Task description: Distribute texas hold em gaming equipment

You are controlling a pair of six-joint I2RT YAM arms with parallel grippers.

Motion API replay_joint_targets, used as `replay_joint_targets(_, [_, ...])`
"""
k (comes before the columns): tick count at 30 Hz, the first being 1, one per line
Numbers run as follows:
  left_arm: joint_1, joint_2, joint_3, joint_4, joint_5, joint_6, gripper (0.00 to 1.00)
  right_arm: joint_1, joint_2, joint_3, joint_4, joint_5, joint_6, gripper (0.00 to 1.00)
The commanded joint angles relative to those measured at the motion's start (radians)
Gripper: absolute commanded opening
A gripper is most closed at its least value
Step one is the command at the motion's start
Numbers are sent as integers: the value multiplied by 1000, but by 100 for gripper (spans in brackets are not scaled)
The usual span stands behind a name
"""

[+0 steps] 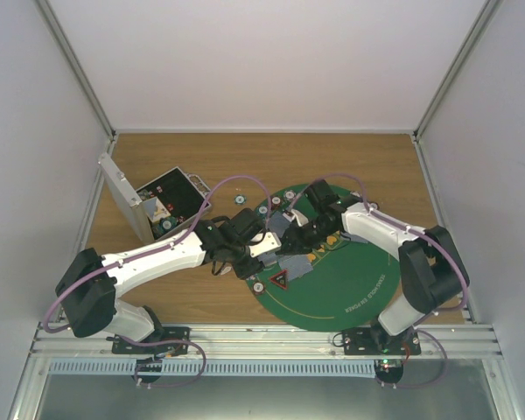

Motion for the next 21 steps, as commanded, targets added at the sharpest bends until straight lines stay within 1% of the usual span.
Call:
replay_joint_targets(1, [4, -24, 3, 40, 5, 9, 58, -7, -33, 24, -15, -45, -9, 18])
replay_joint_targets(8, [4, -24, 3, 40, 6, 8, 58, -7, -44, 44, -45, -24, -12, 1])
replay_joint_targets(15, [4, -28, 5, 36, 5, 8, 58, -28, -59, 61, -125, 89, -17, 1])
replay_joint_targets(21, [4, -29, 4, 36, 6, 8, 58, -132, -115, 48, -192, 229, -6, 1])
